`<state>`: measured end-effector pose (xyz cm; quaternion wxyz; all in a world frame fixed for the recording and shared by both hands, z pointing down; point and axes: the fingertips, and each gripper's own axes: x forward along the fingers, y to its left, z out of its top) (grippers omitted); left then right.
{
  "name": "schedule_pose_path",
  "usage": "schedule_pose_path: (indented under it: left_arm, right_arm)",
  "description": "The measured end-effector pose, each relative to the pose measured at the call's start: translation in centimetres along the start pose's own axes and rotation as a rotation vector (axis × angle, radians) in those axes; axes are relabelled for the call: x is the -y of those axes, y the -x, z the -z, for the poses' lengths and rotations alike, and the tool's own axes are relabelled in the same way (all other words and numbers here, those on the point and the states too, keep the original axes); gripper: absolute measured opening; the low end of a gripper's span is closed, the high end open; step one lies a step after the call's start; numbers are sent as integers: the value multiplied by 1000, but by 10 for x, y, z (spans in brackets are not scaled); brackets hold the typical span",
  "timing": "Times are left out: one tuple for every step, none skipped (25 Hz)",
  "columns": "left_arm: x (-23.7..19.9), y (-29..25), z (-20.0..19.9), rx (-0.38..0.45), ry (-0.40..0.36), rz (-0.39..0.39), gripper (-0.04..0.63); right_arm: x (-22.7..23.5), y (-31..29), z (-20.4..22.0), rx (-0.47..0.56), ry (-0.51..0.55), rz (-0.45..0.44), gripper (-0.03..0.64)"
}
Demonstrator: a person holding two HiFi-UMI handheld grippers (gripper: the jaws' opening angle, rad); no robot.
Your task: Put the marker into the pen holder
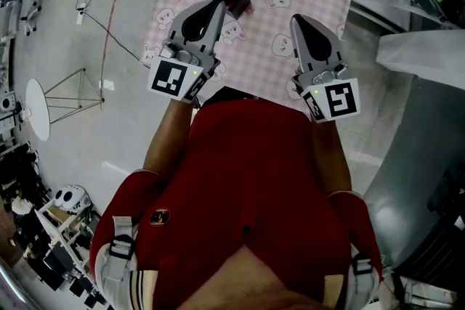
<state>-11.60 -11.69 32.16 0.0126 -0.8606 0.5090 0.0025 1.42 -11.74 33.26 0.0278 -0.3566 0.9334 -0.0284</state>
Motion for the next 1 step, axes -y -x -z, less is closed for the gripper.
schedule_pose_path:
  left_arm:
    - [0, 0, 0, -1, -2, -1, 6]
  right_arm:
    - [0, 0, 0, 1, 1, -1, -2]
